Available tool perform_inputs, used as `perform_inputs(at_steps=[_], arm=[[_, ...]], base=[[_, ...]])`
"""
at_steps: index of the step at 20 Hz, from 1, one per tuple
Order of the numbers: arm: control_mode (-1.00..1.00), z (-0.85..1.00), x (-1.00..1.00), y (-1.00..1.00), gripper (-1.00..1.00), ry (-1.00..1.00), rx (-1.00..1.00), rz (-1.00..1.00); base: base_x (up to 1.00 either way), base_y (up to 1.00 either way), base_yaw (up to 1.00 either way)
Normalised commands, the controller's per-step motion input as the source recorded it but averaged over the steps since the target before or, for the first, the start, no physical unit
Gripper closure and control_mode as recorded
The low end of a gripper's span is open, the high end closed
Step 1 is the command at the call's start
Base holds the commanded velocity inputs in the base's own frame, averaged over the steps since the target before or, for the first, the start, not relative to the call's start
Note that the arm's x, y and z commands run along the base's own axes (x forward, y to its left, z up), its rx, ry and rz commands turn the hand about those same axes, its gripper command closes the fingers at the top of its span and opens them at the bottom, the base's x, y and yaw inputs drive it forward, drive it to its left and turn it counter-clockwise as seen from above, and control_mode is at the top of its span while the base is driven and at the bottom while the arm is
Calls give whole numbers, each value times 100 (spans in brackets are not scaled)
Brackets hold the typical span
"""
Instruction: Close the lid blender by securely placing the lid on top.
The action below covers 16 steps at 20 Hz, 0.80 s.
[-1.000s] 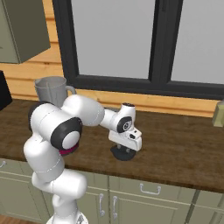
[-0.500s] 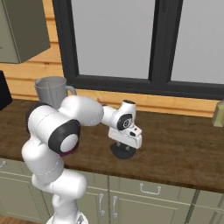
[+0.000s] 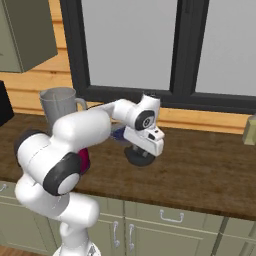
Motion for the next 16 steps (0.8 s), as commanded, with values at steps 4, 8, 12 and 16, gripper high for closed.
perform_inputs(at_steps=[4,8,12,16], arm=[[-100,100,-9,29,100,-4,0,-25],[-100,100,-1,33,100,-2,0,-26],[-100,100,0,58,100,-9,-6,-25],[-100,100,0,83,100,-20,-8,-20]], base=[[0,0,0],[0,0,0],[0,0,0],[0,0,0]])
